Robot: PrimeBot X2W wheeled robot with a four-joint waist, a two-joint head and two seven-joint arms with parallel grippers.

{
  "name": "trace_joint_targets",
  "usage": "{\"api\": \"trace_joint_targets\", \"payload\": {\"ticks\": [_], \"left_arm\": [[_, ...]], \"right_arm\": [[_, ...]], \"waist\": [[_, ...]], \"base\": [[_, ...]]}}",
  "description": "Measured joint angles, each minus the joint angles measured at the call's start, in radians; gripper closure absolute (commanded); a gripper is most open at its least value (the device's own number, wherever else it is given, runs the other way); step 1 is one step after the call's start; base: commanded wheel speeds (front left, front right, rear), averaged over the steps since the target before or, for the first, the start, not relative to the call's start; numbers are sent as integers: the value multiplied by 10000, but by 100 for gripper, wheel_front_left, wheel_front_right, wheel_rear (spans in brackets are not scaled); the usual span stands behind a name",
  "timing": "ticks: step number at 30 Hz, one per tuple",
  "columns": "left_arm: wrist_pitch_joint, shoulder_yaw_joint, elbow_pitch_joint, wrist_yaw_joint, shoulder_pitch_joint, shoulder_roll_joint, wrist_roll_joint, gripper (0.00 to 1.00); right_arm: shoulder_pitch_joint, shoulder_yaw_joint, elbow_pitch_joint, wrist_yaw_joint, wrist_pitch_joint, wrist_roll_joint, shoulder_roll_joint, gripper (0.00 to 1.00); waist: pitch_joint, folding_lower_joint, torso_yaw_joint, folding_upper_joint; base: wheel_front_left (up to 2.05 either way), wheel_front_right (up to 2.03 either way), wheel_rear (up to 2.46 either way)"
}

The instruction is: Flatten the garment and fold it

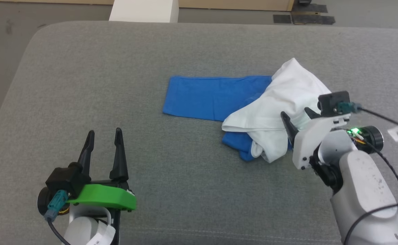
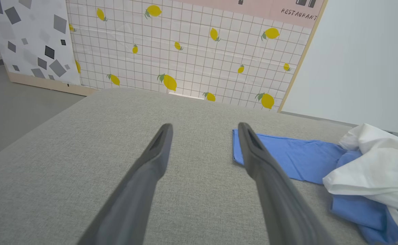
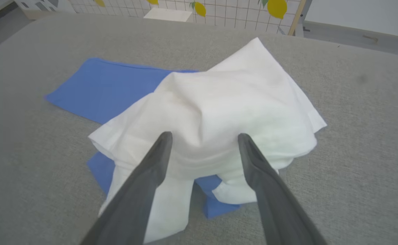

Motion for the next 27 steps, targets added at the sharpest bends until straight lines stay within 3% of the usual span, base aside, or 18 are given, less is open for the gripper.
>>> {"api": "trace_joint_targets", "payload": {"ticks": [3,4,5,6,14,24,27], "left_arm": [[0,2,35,-79,-81,-81,65,0],[0,10,46,-86,-86,-96,67,0],[-2,25,67,-107,-85,-111,77,0],[0,42,84,-150,-85,-119,82,0],[0,176,209,-224,-81,-161,245,0],[0,150,301,-259,-66,-178,299,0],[0,196,268,-259,34,-182,314,0]], "right_arm": [[-449,-169,566,0,694,-408,2,0],[-557,-213,692,0,832,-493,0,50],[-662,-244,813,0,949,-541,0,82],[-758,-245,899,0,1024,-566,0,100],[-1775,-59,911,0,506,-646,-2,100],[-3711,305,-174,0,-949,-318,-4,100],[-3746,1191,-690,-2,-941,272,-42,100]], "waist": [[95,0,185,0],[119,0,247,0],[139,0,301,0],[154,0,348,0],[37,0,412,0],[-385,1,305,0],[-530,0,220,0]], "base": [[0,0,0],[0,0,0],[0,0,0],[0,0,0],[0,0,0],[0,0,0],[0,0,0]]}}
